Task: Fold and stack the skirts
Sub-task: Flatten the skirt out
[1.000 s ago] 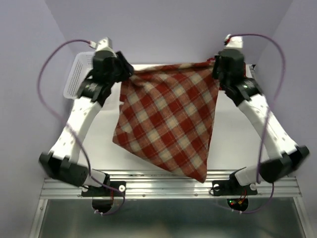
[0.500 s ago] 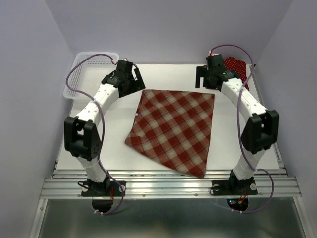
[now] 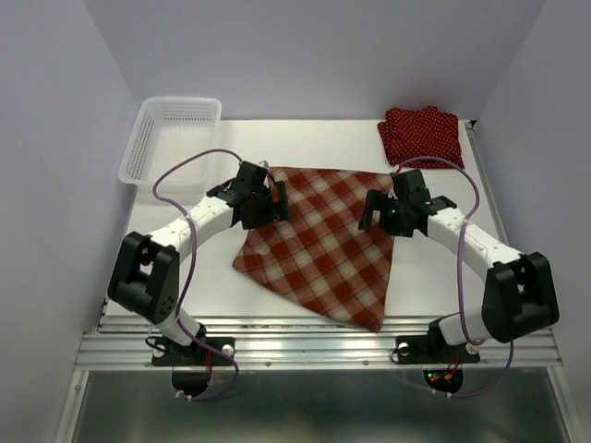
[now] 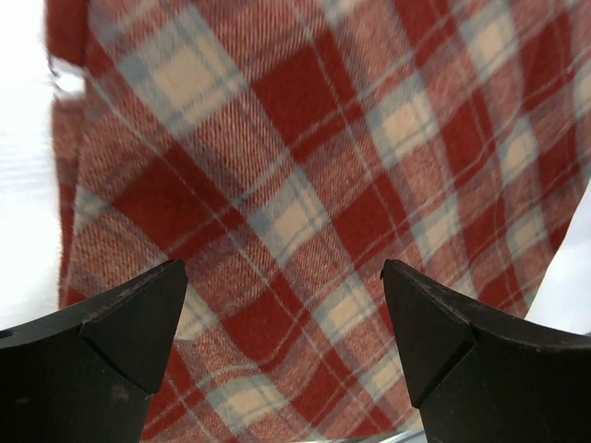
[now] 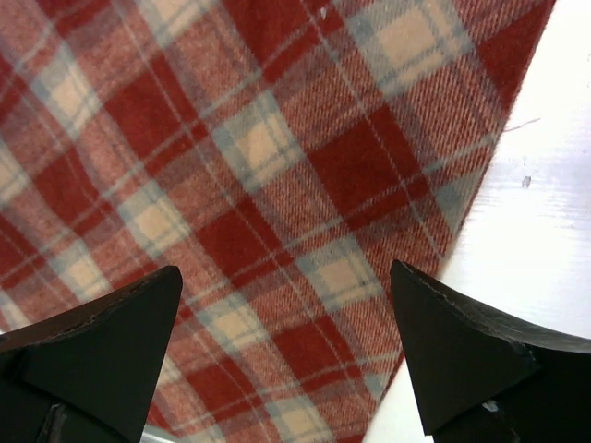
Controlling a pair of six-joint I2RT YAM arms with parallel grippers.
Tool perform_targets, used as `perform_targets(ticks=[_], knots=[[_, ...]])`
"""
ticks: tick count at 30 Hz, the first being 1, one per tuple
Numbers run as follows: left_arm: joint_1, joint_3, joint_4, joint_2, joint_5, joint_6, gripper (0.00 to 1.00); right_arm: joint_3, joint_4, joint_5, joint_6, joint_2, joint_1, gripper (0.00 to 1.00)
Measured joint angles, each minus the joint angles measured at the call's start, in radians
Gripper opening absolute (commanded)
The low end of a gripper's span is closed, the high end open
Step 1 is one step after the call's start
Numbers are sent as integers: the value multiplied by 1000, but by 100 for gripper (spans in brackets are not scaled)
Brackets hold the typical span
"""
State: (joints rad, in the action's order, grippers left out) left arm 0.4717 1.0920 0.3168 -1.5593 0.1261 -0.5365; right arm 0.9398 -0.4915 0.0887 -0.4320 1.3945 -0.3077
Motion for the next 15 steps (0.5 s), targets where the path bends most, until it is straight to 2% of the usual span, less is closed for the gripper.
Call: perform_targets(ticks=[7,12,15], knots=[[-3,-34,-83,-65,42,-15,99,16,63,-22,-10,151,-1,100],[-9,-29,-108,-188,47,-14,99,112,76,-52,3,322,0,100],[-24,-16,-132,-200,53,-17,99,175,86,-59,18,378,9,100]])
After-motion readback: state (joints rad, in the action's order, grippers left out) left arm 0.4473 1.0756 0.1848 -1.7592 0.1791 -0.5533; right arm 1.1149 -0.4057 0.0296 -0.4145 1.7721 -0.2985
